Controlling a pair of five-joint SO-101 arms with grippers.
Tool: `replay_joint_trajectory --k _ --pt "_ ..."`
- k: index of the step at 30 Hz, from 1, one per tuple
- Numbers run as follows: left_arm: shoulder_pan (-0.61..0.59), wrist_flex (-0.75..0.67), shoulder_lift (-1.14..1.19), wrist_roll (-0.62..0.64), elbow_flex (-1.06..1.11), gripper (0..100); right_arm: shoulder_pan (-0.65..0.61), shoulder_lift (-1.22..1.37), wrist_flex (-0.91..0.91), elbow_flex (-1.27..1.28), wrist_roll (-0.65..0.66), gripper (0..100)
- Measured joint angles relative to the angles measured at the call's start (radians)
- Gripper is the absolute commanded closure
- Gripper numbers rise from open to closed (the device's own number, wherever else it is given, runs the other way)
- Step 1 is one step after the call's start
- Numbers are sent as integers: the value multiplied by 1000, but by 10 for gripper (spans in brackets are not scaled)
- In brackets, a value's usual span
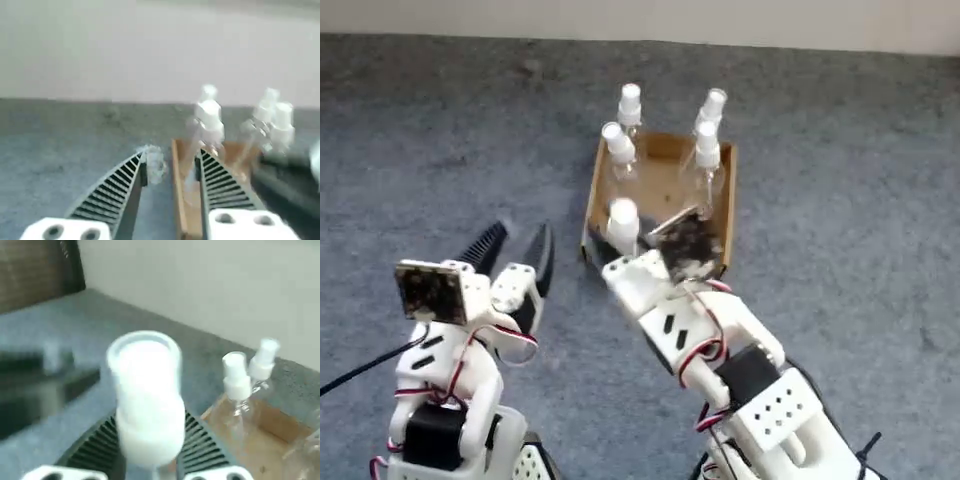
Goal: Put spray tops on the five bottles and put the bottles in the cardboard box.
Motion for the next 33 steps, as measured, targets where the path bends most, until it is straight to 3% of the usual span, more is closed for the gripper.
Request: replay_joint_trajectory --k 5,12,19,27,33 --pt "-75 -112 64 0 17 867 -115 -25 2 110 118 995" --pt "-91 -124 81 -6 26 867 -75 -40 2 150 121 995" --pt "-183 -124 81 -6 26 867 -69 -40 21 144 121 995" --pt "-222 -124 87 -6 26 867 -64 -29 104 -110 94 995" --pt "-222 -124 89 -6 26 867 -63 183 235 -488 69 995"
